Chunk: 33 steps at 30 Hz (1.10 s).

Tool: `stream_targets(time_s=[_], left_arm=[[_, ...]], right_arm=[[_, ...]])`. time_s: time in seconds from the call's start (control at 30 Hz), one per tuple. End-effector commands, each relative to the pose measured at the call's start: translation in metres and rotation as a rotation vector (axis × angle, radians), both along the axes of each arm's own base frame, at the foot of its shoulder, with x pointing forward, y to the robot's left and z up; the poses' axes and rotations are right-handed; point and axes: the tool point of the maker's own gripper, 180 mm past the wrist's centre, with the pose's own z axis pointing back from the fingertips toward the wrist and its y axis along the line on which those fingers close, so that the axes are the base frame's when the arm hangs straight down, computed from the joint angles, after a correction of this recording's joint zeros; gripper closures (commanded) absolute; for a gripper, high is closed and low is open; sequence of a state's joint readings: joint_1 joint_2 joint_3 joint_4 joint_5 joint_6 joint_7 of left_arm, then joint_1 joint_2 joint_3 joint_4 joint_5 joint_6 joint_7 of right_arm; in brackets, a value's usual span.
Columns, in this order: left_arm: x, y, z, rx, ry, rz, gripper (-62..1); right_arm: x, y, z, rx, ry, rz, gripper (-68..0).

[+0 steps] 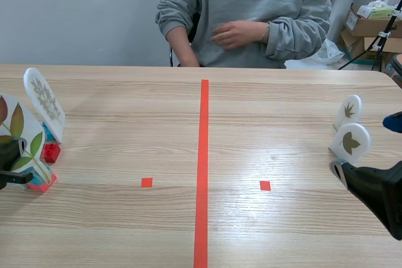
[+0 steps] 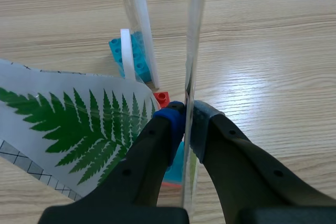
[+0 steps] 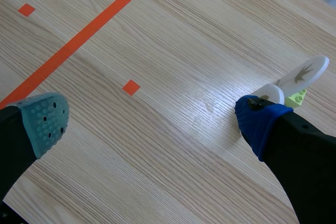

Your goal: Do the leaf sorting experiment

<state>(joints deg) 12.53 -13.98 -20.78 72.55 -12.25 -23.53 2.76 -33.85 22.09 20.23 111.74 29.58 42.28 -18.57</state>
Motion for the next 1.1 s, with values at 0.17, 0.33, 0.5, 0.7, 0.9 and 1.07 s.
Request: stream_targets(time_s=[0.17, 0.33, 0.5, 0.7, 0.9, 1.07], left_arm=[[0.002, 0.002, 0.005, 0.001, -0.013, 0.002, -24.5], [0.001, -0.004, 0.006, -0.030, -0.018, -0.018, -37.0], [-0.007, -0.011, 0.005, -0.048, -0.028, -0.053, -48.1], [-0.030, -0.022, 0.004, -0.074, -0.041, -0.107, -58.3], [-0.056, -0.020, 0.017, 0.002, -0.018, -0.170, -58.3], [-0.088, -0.054, 0.030, 0.001, 0.028, -0.342, -58.3]], right_arm=[[0.002, 0.002, 0.004, 0.004, -0.015, 0.015, -67.9], [0.002, 0.002, 0.004, 0.004, -0.015, 0.015, -67.9], [0.002, 0.001, 0.004, 0.002, -0.012, 0.014, -67.9], [0.002, 0.001, 0.003, 0.002, -0.011, 0.014, -67.9], [0.001, 0.000, 0.001, -0.005, -0.001, 0.013, -67.9], [0.001, 0.000, 0.001, -0.006, 0.000, 0.012, -67.9]])
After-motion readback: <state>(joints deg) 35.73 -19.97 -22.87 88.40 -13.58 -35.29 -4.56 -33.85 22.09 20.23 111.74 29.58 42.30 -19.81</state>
